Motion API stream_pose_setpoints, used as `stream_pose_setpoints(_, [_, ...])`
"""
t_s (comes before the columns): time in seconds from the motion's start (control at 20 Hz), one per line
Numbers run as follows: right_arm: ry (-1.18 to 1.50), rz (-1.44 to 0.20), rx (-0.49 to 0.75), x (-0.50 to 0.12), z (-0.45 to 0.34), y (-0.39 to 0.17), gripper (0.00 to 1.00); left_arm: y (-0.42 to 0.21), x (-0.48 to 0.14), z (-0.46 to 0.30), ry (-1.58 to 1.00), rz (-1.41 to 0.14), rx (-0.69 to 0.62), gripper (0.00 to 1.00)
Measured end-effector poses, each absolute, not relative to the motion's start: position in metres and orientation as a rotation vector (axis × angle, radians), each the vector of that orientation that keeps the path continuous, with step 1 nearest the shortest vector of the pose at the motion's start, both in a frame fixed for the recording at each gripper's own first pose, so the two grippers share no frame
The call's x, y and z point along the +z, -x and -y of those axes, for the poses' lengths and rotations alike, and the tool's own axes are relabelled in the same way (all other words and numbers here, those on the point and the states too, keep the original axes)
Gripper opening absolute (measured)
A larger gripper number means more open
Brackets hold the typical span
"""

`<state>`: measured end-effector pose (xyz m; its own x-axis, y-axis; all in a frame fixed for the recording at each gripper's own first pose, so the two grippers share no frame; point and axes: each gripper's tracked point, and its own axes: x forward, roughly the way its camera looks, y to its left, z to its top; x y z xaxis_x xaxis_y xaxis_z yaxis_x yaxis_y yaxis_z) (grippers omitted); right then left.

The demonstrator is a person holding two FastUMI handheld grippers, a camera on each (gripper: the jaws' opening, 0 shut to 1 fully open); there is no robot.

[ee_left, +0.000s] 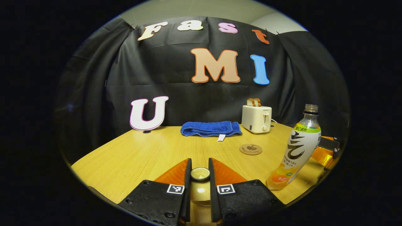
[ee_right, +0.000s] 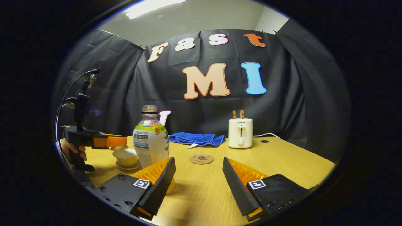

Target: Open the teacup lid with one hand, grasp the water bottle and pour water into the teacup with the other hand; after pouring, place the water bottle on the coaster and then close the teacup lid.

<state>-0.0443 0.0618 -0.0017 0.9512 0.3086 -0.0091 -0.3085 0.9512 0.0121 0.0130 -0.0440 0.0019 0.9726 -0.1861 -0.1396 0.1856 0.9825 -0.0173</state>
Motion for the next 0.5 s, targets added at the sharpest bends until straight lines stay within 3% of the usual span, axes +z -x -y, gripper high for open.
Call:
stream_pose_setpoints(0.25, [-0.015, -0.011, 0.385, 0.000, -0.078, 0.062, 0.97, -0.005, 0.009, 0.031, 0.015, -0.129, -0.168, 0.23])
stream_pose_setpoints(0.5, [-0.010, -0.028, 0.466, -0.002, -0.102, 0.075, 0.94, 0.002, 0.010, 0.022, 0.020, -0.122, -0.156, 0.23])
